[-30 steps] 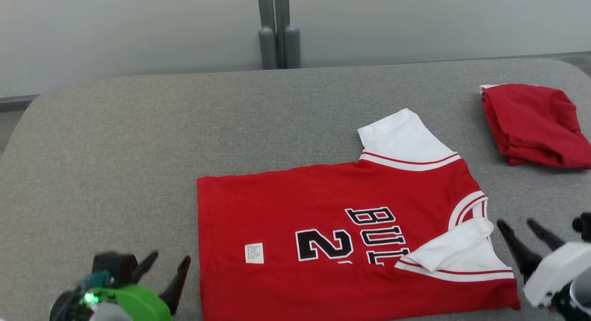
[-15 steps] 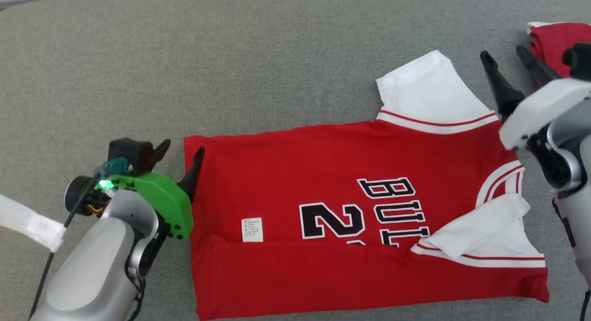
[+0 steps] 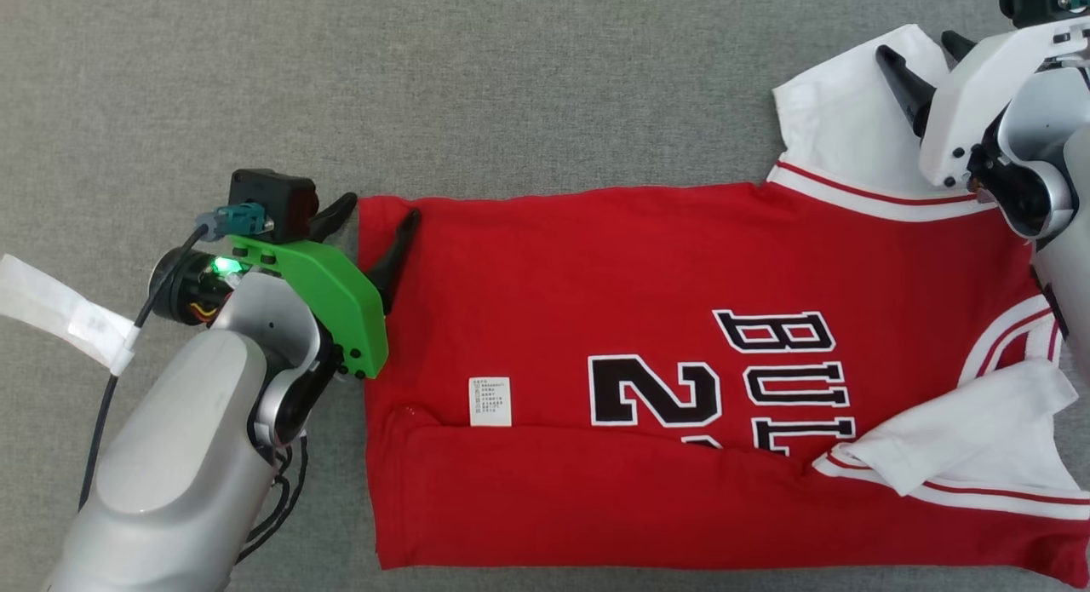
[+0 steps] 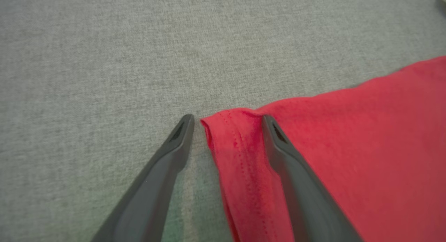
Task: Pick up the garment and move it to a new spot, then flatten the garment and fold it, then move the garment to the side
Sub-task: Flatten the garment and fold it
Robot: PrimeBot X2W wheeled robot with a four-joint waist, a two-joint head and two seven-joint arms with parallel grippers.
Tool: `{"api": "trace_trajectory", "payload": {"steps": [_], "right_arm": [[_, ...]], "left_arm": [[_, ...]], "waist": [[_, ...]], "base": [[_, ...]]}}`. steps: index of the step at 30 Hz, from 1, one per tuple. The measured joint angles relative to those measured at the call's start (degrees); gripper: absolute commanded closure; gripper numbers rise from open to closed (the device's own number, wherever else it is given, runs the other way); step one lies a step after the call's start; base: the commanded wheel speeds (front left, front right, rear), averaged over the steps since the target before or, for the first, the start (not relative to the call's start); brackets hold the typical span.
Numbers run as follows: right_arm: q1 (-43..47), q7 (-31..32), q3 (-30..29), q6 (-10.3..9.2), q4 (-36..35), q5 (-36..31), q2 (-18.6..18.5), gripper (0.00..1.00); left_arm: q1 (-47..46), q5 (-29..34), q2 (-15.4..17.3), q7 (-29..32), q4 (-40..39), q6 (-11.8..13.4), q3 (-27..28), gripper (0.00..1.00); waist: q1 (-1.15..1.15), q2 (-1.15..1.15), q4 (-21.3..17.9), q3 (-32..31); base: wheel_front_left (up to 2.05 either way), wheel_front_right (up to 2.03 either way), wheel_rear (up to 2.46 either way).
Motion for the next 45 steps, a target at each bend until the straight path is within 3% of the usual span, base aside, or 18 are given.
{"api": "trace_trajectory", "payload": {"steps": [4, 5, 6, 7, 8, 9, 10, 11, 12, 23, 29, 37, 45], "right_arm": [[-2.59, 1.01, 2.0, 0.0, 3.31, 1.59, -0.03, 0.0], [-3.1, 0.76, 2.55, -0.01, 3.93, 1.78, -0.02, 0.06], [-3.39, 0.51, 2.98, -0.01, 4.28, 2.02, 0.04, 0.18], [-3.53, 0.04, 3.55, -0.01, 4.7, 2.57, 0.14, 0.5], [-3.61, -0.41, 4.15, -0.01, 5.1, 2.99, 0.25, 0.61], [-3.75, -0.9, 4.83, -0.01, 5.41, 3.35, 0.37, 1.0], [-3.82, -1.23, 5.26, -0.01, 5.67, 3.64, 0.44, 1.0], [-3.85, -1.69, 5.87, 0.0, 5.92, 4.09, 0.54, 1.0], [-3.86, -2.46, 6.58, 0.01, 6.05, 4.28, 0.57, 1.0], [-4.82, -15.93, 7.03, 0.03, 11.58, 4.6, 0.59, 1.0], [-4.0, -21.18, 8.35, 0.03, 13.19, 5.6, 2.55, 1.0], [2.21, -22.62, 13.26, 0.02, 9.48, 10.2, 1.72, 1.0], [9.14, -22.28, 17.52, 0.02, 4.56, 13.73, -1.46, 1.0]], "left_arm": [[-0.27, -0.6, -0.04, 1.43, -1.08, 0.11, -0.22, 0.0], [-0.27, -0.81, -0.04, 1.45, -1.33, 0.12, -0.27, 0.0], [-0.27, -1.0, -0.02, 1.51, -1.41, 0.12, -0.26, 0.0], [-0.26, -1.07, -0.02, 1.54, -1.48, 0.14, -0.27, 0.0], [-0.25, -1.1, -0.01, 1.61, -1.44, 0.15, -0.31, 0.0], [-0.23, -1.24, 0.04, 1.72, -1.35, 0.16, -0.31, 0.18], [-0.19, -1.38, 0.08, 1.75, -1.36, 0.19, -0.25, 0.52], [-0.15, -1.46, 0.12, 1.72, -1.32, 0.24, -0.22, 0.67], [-0.08, -1.54, 0.19, 1.63, -1.23, 0.25, -0.19, 1.0], [2.31, -2.18, 1.59, -0.64, 0.56, 1.11, 1.01, 1.0], [3.57, -2.75, 2.46, -1.64, 1.44, 1.05, 1.54, 1.0], [5.94, -5.41, 4.47, 1.08, 1.78, -1.9, 0.86, 1.0], [9.18, -10.22, 7.39, 9.72, 0.09, -3.67, -0.07, 1.0]], "waist": [[0.0, 0.0, 0.73, 0.99], [0.0, 0.0, 0.82, 1.12], [0.0, 0.0, 0.83, 1.13], [0.0, 0.0, 0.78, 1.07], [0.0, 0.0, 0.71, 0.94], [0.0, 0.0, 0.59, 0.81], [0.0, 0.0, 0.5, 0.69], [0.0, 0.0, 0.36, 0.54], [0.0, 0.0, 0.23, 0.35], [-0.01, 0.0, -1.56, -3.16], [-0.01, 0.0, -2.73, -6.14], [-0.01, 0.0, -4.26, -11.36], [-0.01, 0.0, -6.19, -17.33]], "base": [[0.0, 0.0, 0.0], [0.0, 0.0, 0.0], [0.0, 0.0, 0.0], [0.0, 0.0, 0.0], [0.0, 0.0, 0.0], [0.0, 0.0, 0.0], [0.0, 0.0, 0.0], [0.0, 0.0, 0.0], [0.0, 0.0, 0.0], [0.0, 0.0, 0.0], [0.0, 0.0, 0.0], [0.0, 0.0, 0.0], [0.0, 0.0, 0.0]]}}
